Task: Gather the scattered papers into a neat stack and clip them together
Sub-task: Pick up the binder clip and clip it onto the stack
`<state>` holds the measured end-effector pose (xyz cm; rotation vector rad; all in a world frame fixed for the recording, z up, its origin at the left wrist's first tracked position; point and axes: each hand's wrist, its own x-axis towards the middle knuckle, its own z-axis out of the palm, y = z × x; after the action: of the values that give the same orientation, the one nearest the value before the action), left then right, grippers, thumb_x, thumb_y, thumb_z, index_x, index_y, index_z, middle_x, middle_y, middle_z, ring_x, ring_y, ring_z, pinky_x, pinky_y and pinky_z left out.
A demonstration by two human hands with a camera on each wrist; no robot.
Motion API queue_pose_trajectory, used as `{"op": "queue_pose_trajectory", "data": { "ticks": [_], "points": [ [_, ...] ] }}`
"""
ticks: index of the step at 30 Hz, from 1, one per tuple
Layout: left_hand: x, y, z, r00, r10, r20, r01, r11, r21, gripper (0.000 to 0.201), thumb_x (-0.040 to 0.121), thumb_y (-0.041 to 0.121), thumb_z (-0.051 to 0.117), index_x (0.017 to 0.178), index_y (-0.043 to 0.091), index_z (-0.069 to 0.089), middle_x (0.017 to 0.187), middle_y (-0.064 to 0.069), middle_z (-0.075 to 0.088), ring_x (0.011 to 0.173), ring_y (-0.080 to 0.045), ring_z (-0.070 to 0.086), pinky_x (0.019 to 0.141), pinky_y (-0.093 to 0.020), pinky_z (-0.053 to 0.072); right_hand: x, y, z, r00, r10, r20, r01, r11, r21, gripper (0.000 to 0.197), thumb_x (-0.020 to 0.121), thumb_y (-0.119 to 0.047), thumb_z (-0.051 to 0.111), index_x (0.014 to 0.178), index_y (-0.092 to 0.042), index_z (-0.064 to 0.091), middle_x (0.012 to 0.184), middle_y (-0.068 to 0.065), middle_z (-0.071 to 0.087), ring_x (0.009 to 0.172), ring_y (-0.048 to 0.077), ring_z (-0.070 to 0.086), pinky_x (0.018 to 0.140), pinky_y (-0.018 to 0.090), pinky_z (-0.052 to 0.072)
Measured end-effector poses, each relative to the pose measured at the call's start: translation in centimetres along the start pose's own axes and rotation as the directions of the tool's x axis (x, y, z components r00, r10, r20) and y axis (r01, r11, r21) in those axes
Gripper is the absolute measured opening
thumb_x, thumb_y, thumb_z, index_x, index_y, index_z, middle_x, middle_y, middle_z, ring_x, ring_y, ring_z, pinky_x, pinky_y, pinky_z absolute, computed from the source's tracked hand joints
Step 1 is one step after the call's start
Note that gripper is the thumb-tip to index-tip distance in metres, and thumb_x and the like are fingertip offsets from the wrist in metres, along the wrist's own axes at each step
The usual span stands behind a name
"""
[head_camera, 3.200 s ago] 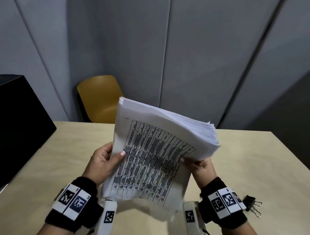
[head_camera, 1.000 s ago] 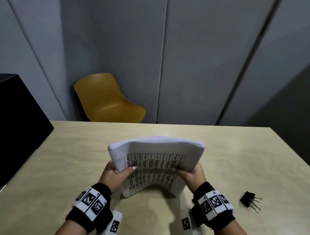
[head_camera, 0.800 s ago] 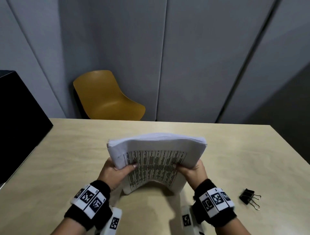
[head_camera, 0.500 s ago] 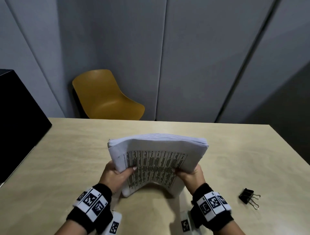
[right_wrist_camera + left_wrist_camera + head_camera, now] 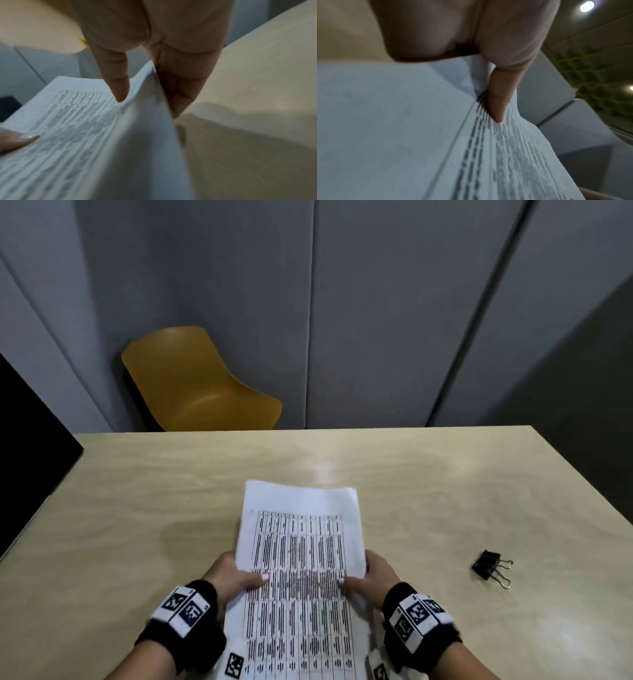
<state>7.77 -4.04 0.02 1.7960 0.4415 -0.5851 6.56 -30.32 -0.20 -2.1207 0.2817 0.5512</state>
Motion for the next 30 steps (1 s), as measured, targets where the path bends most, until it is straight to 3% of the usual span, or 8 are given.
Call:
{"op": "queue_pose_trajectory", "data": {
  "ticks": [3,6,9,12,15,19,24,30],
  "points": [
    [0.6,-2.3,0.8,0.998,-0.059,0.017,0.058,0.997,0.059,0.058,0.061,0.007,0.082,0.113,-0.002,0.059,0.107,-0.017,0.07,0.099,-0.032,0.065,0.101,-0.048,0.044,-0.3,2.0,0.2,0.997,0.067,-0.037,-0.072,0.986,-0.149,0.022,0.077,-0.035,0.065,0.092,-0.021,0.055,0.092,0.002,0.063,0.086,0.02,0.06,0.071,0.024,0.046],
    [0.9,-3.3,1.1,0.997,-0.073,0.005,0.072,0.996,0.05,0.046,0.066,-0.004,0.077,0.109,-0.007,0.06,0.104,-0.022,0.069,0.097,-0.033,0.065,0.1,-0.046,0.044,-1.1,3.5,-0.8,0.957,0.144,-0.252,-0.122,0.987,0.102,0.016,0.078,-0.03,0.067,0.07,-0.027,0.053,0.071,-0.003,0.062,0.076,0.02,0.061,0.07,0.026,0.05],
    [1.5,-3.9,1.2,0.999,-0.04,0.01,0.04,0.999,0.037,0.047,0.063,-0.009,0.077,0.106,-0.008,0.06,0.096,-0.02,0.068,0.096,-0.035,0.063,0.099,-0.046,0.042,-1.3,5.2,-2.9,0.753,0.411,-0.514,-0.079,0.832,0.549,0.019,0.08,-0.027,0.066,0.071,-0.016,0.054,0.064,0.009,0.065,0.053,0.023,0.061,0.053,0.03,0.056],
    [1.6,-4.0,1.4,0.999,-0.033,0.042,0.031,0.998,0.045,0.049,0.058,-0.006,0.08,0.101,-0.001,0.059,0.093,-0.016,0.066,0.099,-0.036,0.061,0.1,-0.045,0.04,-1.0,7.9,-6.2,0.565,0.659,-0.496,0.069,0.561,0.825,0.036,0.082,-0.032,0.062,0.093,0.001,0.056,0.06,0.015,0.058,0.024,0.012,0.047,0.03,0.017,0.039],
    [1.9,-4.3,1.5,0.998,-0.046,0.052,0.044,0.998,0.036,0.054,0.063,-0.004,0.078,0.112,-0.006,0.056,0.113,-0.024,0.064,0.107,-0.038,0.059,0.105,-0.052,0.035,-0.4,10.0,-9.4,0.43,0.748,-0.506,0.118,0.509,0.852,0.057,0.074,-0.047,0.065,0.099,0.003,0.055,0.07,0.018,0.062,0.041,0.022,0.056,0.045,0.028,0.048],
    [1.5,-4.0,1.8,0.996,-0.065,0.057,0.063,0.997,0.038,0.057,0.067,-0.004,0.074,0.118,-0.008,0.052,0.12,-0.027,0.06,0.112,-0.039,0.057,0.107,-0.053,0.033,-0.4,9.8,-12.2,0.349,0.741,-0.574,0.035,0.602,0.798,0.049,0.077,-0.05,0.059,0.096,-0.005,0.051,0.098,0.023,0.066,0.086,0.038,0.065,0.081,0.041,0.052],
    [0.6,-3.4,2.2,0.998,-0.051,0.037,0.049,0.998,0.046,0.056,0.071,-0.003,0.073,0.121,-0.008,0.05,0.121,-0.027,0.06,0.111,-0.037,0.057,0.105,-0.049,0.036,-1.5,8.3,-11.5,0.344,0.619,-0.706,-0.063,0.766,0.64,0.023,0.088,-0.025,0.052,0.091,-0.003,0.061,0.103,0.025,0.066,0.098,0.04,0.059,0.083,0.039,0.045],
    [0.4,-3.1,2.0,0.999,-0.048,0.016,0.046,0.997,0.062,0.05,0.068,0.004,0.077,0.114,-0.005,0.058,0.112,-0.02,0.066,0.104,-0.032,0.062,0.101,-0.042,0.042,-2.7,2.6,-5.0,0.636,0.313,-0.706,0.091,0.877,0.471,0.02,0.084,-0.012,0.059,0.064,-0.011,0.052,0.067,0.011,0.057,0.076,0.028,0.057,0.071,0.03,0.041]
  ]
}}
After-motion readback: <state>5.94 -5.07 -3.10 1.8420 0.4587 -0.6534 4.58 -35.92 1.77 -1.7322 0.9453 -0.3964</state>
